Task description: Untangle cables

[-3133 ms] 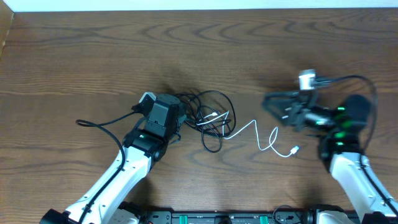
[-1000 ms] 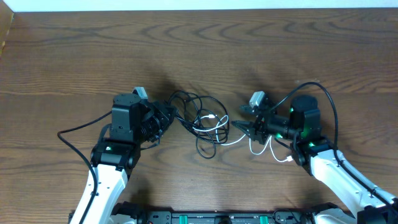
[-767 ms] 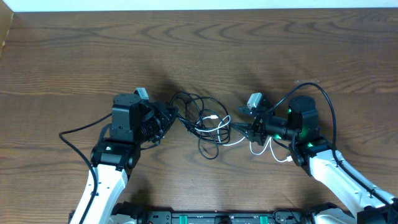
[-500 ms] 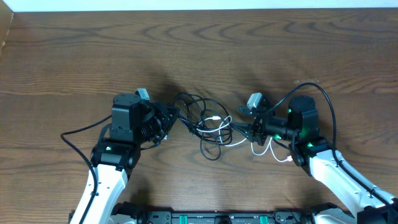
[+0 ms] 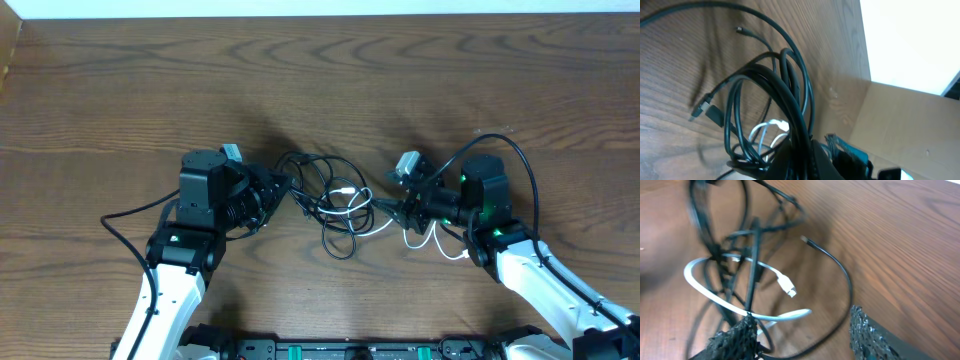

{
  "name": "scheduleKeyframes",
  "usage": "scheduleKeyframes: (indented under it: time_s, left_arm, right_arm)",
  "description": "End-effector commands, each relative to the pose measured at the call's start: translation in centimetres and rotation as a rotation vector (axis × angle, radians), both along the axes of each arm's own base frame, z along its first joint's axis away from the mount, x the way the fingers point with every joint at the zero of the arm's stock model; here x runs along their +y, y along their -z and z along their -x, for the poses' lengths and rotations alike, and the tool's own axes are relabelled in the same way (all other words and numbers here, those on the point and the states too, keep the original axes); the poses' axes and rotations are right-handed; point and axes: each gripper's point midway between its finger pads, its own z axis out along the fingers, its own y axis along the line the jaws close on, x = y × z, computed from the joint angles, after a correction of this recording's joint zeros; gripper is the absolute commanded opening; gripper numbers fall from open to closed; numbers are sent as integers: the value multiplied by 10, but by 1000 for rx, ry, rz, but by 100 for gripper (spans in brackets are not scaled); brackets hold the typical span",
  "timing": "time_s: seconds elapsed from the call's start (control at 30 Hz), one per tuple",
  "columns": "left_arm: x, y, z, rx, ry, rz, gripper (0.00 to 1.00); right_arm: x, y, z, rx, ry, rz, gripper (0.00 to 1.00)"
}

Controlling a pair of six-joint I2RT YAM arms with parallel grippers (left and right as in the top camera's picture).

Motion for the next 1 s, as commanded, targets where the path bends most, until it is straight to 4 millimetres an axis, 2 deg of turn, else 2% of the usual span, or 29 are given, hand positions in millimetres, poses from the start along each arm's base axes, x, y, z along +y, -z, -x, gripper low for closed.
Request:
scheduleKeyframes:
  time_s: [0.0, 0.2, 0.47, 0.67, 0.97]
  left_arm:
    - [-4, -11, 1, -7, 12, 44, 8]
    - [-4, -11, 1, -8, 12, 43, 8]
    - [-6, -14, 1, -5, 12, 64, 8]
    - [-8, -15, 2, 44, -18, 116, 8]
    - [-8, -15, 2, 72, -40, 140, 8]
  right_arm:
    - [-12, 10, -16, -22, 96, 79, 57]
    - [-11, 10, -14, -19, 86, 73, 60]
    - [-8, 8, -11, -18, 66, 61, 53]
    - [-4, 6, -7, -25, 30, 50, 61]
    - [-6, 13, -3, -19, 16, 82, 66]
